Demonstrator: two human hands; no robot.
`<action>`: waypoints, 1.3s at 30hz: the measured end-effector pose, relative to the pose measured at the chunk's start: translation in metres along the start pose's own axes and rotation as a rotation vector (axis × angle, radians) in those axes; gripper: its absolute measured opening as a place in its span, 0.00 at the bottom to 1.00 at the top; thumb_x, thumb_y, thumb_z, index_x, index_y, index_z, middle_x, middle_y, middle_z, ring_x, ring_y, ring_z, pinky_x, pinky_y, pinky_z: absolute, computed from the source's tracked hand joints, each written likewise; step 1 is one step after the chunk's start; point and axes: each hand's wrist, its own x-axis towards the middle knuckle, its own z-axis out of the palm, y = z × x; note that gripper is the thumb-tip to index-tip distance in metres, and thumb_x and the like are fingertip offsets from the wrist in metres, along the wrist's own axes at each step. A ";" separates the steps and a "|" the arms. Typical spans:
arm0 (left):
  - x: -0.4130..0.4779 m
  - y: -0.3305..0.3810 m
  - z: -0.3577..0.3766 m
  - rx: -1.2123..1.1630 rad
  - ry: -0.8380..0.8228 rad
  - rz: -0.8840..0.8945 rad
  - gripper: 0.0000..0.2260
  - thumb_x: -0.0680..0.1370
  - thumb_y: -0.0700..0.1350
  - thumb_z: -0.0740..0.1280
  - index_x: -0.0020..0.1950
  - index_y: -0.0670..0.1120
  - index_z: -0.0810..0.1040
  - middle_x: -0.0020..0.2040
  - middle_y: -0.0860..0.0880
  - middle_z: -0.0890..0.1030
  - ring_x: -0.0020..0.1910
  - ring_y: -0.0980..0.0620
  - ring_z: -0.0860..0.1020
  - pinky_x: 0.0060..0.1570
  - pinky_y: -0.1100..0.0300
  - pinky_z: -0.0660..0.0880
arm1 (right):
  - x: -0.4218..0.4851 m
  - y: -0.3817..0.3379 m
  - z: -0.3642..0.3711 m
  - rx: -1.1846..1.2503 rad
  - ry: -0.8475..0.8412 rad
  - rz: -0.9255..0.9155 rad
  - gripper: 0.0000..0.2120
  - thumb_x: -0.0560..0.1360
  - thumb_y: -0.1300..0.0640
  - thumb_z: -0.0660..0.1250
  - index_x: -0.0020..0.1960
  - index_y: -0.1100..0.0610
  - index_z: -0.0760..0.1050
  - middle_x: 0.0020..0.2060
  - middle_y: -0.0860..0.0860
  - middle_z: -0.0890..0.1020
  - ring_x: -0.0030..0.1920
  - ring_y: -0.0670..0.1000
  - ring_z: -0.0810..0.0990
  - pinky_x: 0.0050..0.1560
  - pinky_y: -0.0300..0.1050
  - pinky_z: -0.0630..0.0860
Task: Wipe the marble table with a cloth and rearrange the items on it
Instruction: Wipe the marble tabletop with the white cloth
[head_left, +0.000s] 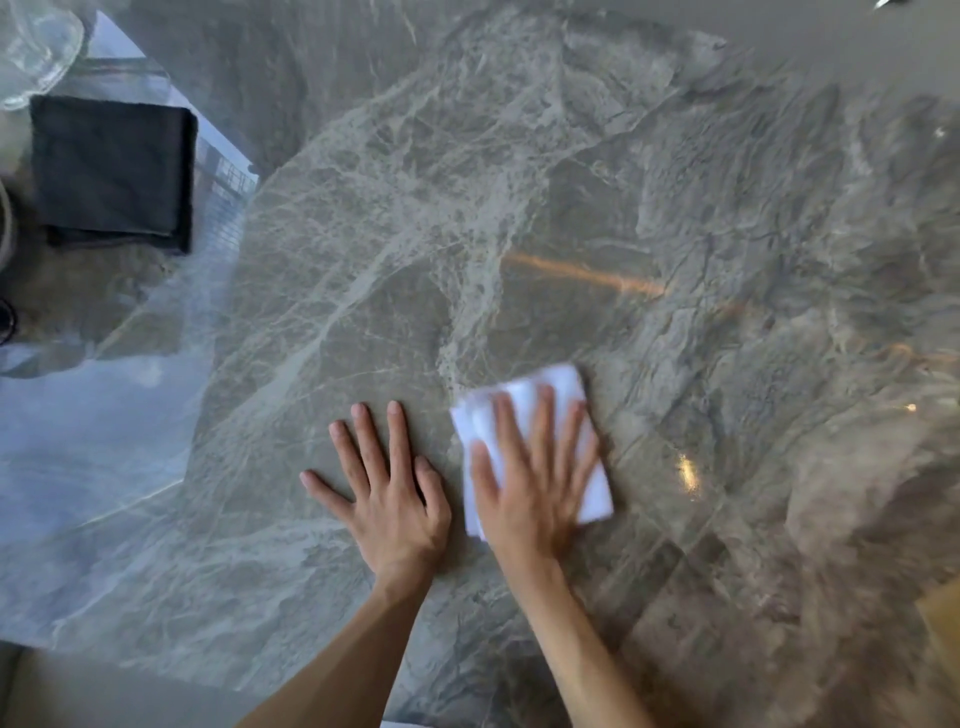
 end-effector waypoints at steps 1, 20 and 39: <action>0.000 0.000 0.001 0.003 0.003 -0.003 0.29 0.79 0.53 0.49 0.80 0.58 0.44 0.81 0.52 0.42 0.80 0.49 0.39 0.72 0.28 0.42 | 0.028 -0.015 0.003 0.017 0.024 -0.066 0.23 0.79 0.39 0.60 0.73 0.42 0.69 0.76 0.52 0.65 0.78 0.59 0.59 0.75 0.63 0.59; 0.000 0.000 0.002 -0.003 0.031 -0.004 0.30 0.78 0.52 0.49 0.80 0.58 0.46 0.81 0.51 0.45 0.80 0.49 0.41 0.72 0.29 0.42 | 0.197 0.207 -0.096 0.084 0.241 0.675 0.30 0.78 0.40 0.47 0.75 0.52 0.60 0.75 0.60 0.63 0.75 0.63 0.61 0.74 0.65 0.57; 0.001 0.000 0.006 0.005 0.054 0.011 0.29 0.79 0.52 0.49 0.80 0.58 0.46 0.82 0.51 0.45 0.80 0.48 0.41 0.71 0.26 0.43 | 0.139 0.201 -0.084 -0.049 0.258 0.438 0.25 0.80 0.43 0.52 0.73 0.50 0.68 0.76 0.54 0.65 0.76 0.57 0.62 0.75 0.54 0.60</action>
